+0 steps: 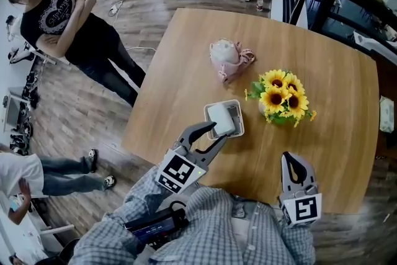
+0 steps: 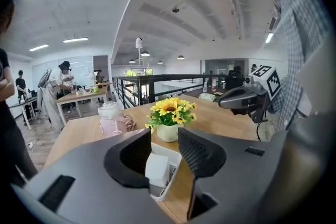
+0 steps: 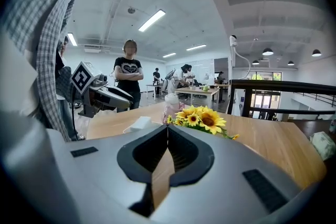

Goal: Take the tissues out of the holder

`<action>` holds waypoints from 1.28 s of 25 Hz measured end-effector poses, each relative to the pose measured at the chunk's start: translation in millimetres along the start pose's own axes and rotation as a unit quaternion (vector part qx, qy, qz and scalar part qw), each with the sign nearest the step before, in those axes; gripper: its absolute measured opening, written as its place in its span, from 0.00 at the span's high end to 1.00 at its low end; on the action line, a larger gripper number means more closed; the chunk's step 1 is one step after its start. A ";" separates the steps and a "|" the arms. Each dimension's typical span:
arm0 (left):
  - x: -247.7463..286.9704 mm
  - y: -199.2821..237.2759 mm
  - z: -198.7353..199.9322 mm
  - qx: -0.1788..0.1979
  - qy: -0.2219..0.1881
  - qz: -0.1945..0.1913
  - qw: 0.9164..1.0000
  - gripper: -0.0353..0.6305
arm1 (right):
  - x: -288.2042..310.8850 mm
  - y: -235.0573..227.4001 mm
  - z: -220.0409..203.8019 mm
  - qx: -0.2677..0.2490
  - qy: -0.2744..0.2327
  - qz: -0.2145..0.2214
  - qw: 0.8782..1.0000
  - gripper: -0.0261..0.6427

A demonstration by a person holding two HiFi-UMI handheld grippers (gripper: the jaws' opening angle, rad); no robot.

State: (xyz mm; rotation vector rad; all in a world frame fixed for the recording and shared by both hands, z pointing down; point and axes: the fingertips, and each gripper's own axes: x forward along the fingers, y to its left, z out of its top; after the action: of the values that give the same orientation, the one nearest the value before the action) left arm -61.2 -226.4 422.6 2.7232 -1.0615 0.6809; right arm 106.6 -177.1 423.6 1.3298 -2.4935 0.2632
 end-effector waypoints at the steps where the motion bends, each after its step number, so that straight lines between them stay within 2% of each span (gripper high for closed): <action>1: 2.3 1.5 -2.1 0.009 0.006 -0.007 1.000 0.70 | 2.6 0.1 -0.1 0.000 0.002 -0.001 1.000 0.94; 4: 8.5 5.5 -12.1 0.069 0.038 -0.027 0.997 0.62 | 10.2 1.9 3.3 0.001 0.000 -0.005 1.000 0.94; 6: 12.0 7.8 -21.2 0.117 0.065 -0.044 0.990 0.60 | 13.1 3.6 2.7 -0.003 0.007 -0.003 1.000 0.94; 8: 15.8 9.2 -29.4 0.166 0.089 -0.066 0.980 0.58 | 15.1 4.3 3.1 -0.001 0.008 -0.006 1.000 0.94; 12: 23.0 14.1 -43.2 0.255 0.129 -0.100 0.953 0.58 | 16.7 4.6 6.5 0.010 -0.002 -0.018 1.000 0.94; 15: 28.0 16.4 -56.5 0.313 0.165 -0.125 0.927 0.58 | 15.8 3.7 0.5 0.006 0.012 -0.022 1.000 0.94; 20: 32.7 14.2 -77.6 0.417 0.202 -0.161 0.871 0.51 | 15.2 2.3 -4.2 0.004 0.023 -0.027 0.999 0.94; 24: 36.0 12.1 -90.7 0.476 0.217 -0.188 0.831 0.45 | 16.7 3.0 -3.2 0.013 0.018 -0.033 0.999 0.94; 27: 40.1 12.3 -96.5 0.511 0.223 -0.202 0.805 0.42 | 17.2 3.4 -4.3 0.015 0.019 -0.035 0.999 0.94; 32: 47.8 12.4 -99.8 0.557 0.225 -0.220 0.768 0.42 | 17.3 2.4 -3.2 0.022 0.014 -0.042 0.999 0.94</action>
State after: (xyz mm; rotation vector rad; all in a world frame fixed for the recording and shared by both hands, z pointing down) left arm -74.4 -236.0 532.7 3.0507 0.2789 2.2406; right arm 96.1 -188.3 432.6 1.4344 -2.4147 0.3184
